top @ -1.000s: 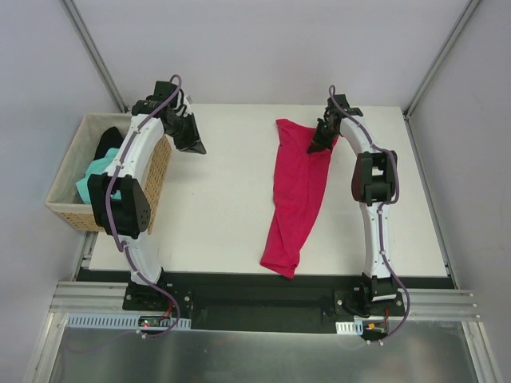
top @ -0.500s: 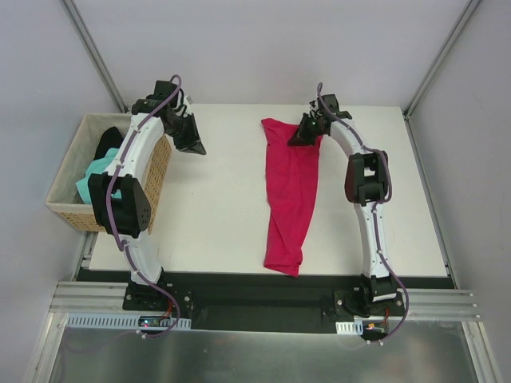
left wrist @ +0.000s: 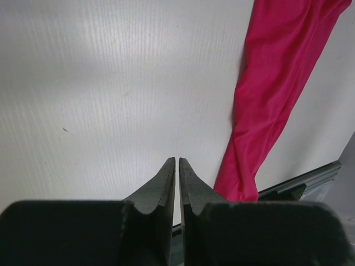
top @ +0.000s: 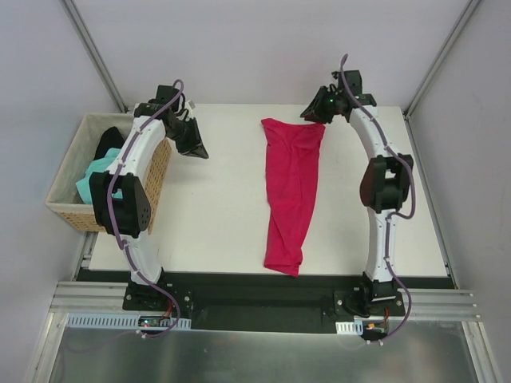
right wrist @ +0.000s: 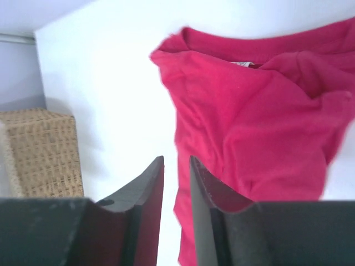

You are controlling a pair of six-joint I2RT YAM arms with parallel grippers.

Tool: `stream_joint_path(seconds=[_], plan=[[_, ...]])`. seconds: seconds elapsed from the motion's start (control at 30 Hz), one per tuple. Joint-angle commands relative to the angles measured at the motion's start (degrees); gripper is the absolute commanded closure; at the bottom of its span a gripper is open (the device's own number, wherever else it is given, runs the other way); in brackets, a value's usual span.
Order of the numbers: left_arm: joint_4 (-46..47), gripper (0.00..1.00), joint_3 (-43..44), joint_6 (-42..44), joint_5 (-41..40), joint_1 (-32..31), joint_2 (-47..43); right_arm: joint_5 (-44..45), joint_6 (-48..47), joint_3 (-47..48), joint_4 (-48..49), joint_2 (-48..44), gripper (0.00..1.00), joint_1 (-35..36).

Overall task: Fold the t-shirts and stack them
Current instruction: Rotate the tshirt 90 degrees

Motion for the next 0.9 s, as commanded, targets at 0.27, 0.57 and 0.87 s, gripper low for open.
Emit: stream_joint_path(seconds=[0.27, 0.57, 0.87], plan=[[7.83, 0.95, -7.16, -0.27, 6.51, -3.49, -2.85, 9.04, -1.57, -24.47, -1.97, -23.58, 0.97, 3.64], [12.05, 0.93, -12.26, -2.73, 5.46, -10.17, -4.78, 11.58, -2.88, -33.44, -7.07, -25.96, 0.83, 8.03], [16.35, 0.93, -22.45, -5.98, 3.44, -15.17, -7.77, 12.2, -4.03, -35.12, -10.06, -25.0, 0.75, 9.97]])
